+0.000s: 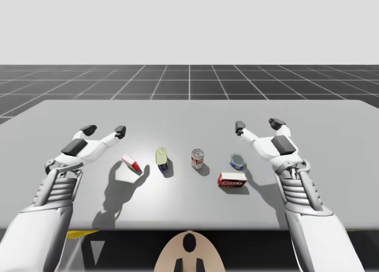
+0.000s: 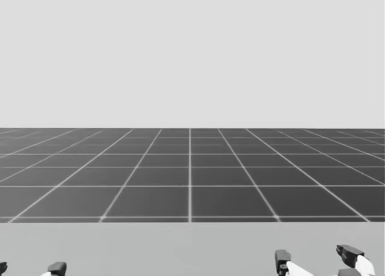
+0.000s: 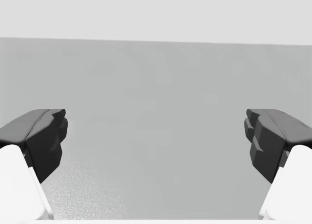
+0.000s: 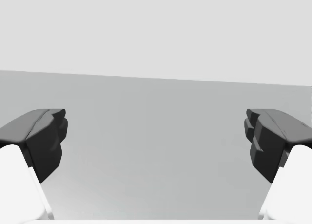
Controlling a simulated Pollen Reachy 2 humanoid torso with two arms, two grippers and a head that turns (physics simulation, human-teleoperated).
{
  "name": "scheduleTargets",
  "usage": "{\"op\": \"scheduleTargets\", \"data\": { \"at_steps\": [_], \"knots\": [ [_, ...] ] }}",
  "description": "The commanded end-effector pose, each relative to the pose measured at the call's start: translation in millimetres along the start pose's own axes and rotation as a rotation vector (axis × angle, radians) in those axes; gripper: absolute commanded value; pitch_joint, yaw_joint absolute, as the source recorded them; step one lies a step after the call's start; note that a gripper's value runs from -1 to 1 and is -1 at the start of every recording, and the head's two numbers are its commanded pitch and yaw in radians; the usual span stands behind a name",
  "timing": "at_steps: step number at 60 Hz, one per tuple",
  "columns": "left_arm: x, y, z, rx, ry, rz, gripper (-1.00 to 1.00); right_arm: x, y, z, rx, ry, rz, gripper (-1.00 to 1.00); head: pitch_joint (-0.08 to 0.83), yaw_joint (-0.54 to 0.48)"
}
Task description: Grasp the tuna can and hold it up.
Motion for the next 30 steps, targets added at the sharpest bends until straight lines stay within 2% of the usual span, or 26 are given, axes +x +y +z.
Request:
{"op": "scheduleTargets", "data": {
  "at_steps": [1, 9, 16, 30],
  "knots": [
    [0.6, 0.6, 0.4, 0.009, -0.002, -0.002, -1.0, -0.5, 1.0, 1.5, -0.01, -0.001, -0.015, -1.0, -0.011, -0.01],
    [0.9, 0.6, 0.3, 0.013, -0.004, -0.008, -1.0, 2.1, 0.9, 1.7, -0.006, -0.014, -0.007, -1.0, 0.009, -0.01],
    [0.7, 1.1, 0.4, 0.015, -0.005, -0.012, -1.0, 2.4, -2.5, 0.1, -0.023, -0.02, -0.01, -1.0, 0.077, -0.01],
    [-0.2, 1.4, -0.3, 0.019, -0.007, -0.025, -1.0, 3.4, -3.9, -0.7, -0.031, -0.024, -0.009, -1.0, 0.289, -0.02]
  ]
}}
